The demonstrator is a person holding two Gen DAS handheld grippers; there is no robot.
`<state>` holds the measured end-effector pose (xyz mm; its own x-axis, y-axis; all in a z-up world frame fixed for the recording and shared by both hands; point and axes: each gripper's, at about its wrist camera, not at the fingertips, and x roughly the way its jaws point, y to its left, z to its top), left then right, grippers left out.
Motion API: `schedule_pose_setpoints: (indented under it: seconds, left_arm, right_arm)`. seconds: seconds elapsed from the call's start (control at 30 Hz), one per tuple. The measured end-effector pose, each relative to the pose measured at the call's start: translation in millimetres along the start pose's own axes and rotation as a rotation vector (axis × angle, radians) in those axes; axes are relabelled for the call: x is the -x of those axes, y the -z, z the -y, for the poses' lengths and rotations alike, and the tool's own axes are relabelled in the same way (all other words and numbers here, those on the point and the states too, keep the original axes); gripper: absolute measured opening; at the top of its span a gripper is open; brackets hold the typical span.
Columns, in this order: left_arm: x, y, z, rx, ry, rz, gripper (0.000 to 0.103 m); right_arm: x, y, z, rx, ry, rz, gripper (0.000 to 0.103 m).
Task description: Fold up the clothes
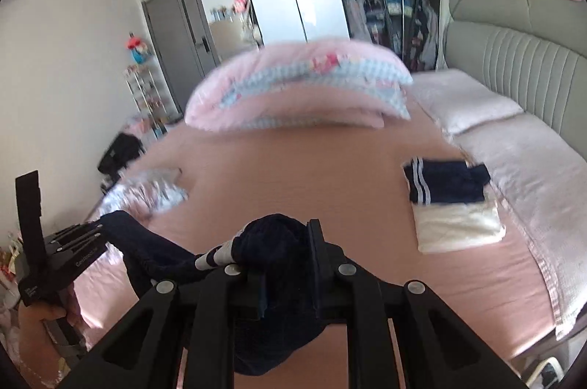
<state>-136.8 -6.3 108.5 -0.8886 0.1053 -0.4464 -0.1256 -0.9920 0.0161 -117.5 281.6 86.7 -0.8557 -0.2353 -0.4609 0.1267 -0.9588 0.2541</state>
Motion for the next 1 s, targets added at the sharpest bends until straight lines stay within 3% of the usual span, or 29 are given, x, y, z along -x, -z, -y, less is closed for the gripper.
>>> schedule_pose_setpoints:
  seconds: [0.07,0.17,0.23,0.33,0.43,0.57,0.67,0.9,0.97,1.0]
  left_arm:
    - [12.2,-14.3,0.5,-0.013,0.052,0.026,0.006]
    - [3.9,0.9,3.5,-0.016,0.132,-0.05,0.006]
    - [-20.3,39.8,11.6,-0.055,0.117,-0.16,0.006]
    - [-55.7,109.5,22.8,-0.059,0.095,-0.349,0.006]
    - [-63.3,148.3,26.3,0.013,0.15,-0.416,0.006]
    - [-54.4,153.4,33.1,0.005,0.172,-0.394,0.006]
    - [-46.4,144.7,33.5,0.0,0.203,-0.364,0.006]
    - [-33.2,148.4,20.1,0.046,0.218,-0.365,0.006]
    - [-30.5,153.1,15.3,0.071,0.229,-0.373,0.006]
    - [-29.7,156.1,13.6,0.08,0.234,-0.38,0.006]
  right_arm:
    - [21.7,-13.6,-1.8,-0.038,-0.028,0.121,0.017]
    - [12.2,-0.6,6.4,-0.071,0.0,0.074,0.017]
    - [-25.6,36.0,16.2,-0.034,0.051,-0.119,0.018]
    - [-89.1,127.0,31.5,0.047,0.143,-0.513,0.018]
    - [-98.7,193.7,41.1,0.029,0.089,-0.68,0.018]
    - [-77.0,196.9,5.0,0.236,-0.021,-0.635,0.019]
    - [-74.4,188.3,-28.2,0.388,-0.137,-0.614,0.03]
    - [-141.0,212.8,-73.0,0.468,-0.115,-0.613,0.032]
    - [-159.7,220.6,-81.3,0.483,-0.082,-0.614,0.026]
    - [-168.3,224.7,-81.8,0.485,-0.043,-0.613,0.008]
